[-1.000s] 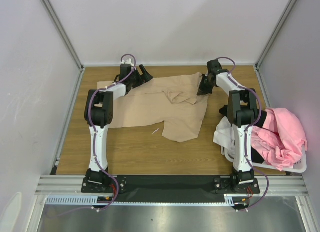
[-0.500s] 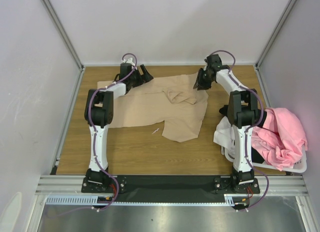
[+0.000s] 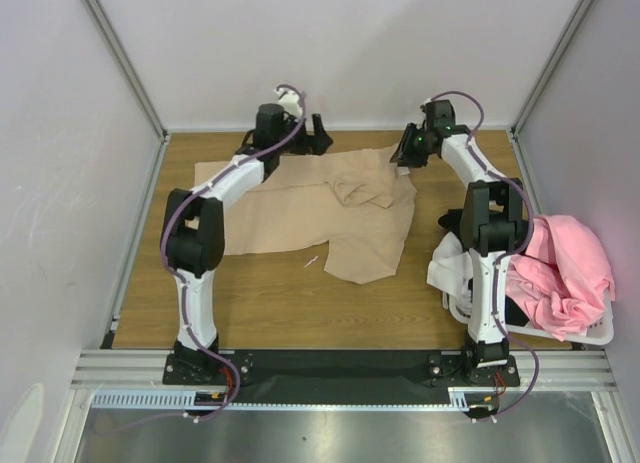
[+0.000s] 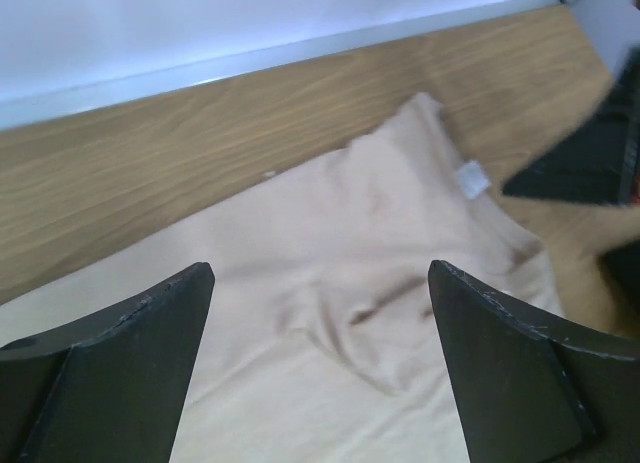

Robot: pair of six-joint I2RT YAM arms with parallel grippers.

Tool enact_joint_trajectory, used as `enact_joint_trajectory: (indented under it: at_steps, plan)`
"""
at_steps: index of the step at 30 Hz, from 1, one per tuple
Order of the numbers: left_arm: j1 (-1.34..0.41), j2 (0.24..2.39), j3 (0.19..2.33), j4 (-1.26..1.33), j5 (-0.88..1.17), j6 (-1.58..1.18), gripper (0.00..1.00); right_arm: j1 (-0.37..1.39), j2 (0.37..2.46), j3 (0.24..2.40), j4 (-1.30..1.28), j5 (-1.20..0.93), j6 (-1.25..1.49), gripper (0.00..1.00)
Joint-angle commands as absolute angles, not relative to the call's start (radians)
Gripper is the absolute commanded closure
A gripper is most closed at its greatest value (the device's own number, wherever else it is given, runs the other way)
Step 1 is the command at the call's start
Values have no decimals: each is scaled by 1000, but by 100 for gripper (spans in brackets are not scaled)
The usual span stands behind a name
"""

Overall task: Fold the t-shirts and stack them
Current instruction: Fold the tshirt

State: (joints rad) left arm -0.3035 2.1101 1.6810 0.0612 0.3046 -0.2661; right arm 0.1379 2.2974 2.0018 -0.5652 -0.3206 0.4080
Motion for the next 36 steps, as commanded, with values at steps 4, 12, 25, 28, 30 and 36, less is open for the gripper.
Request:
enact_joint_trajectory:
  at_steps: [4,12,25,28,30,36]
  plan:
    - [-486,2014,1591,8,82,-150,5,97,2260,2065,-537,-334,428,62]
    - [-610,2022,1562,-86,-254,-222,7,92,2192,1968,-529,-360,396,64]
    - [-673,2071,1519,-68,-247,-252,12,84,2088,1827,-483,-350,396,63]
    - [-676,2092,1535,-78,-264,-267,14,84,2082,1825,-485,-350,393,63]
    - [-676,2112,1542,-97,-316,-278,15,83,2076,1822,-488,-347,390,63]
    - [-678,2152,1571,-97,-357,-268,18,75,2071,1822,-494,-350,384,62]
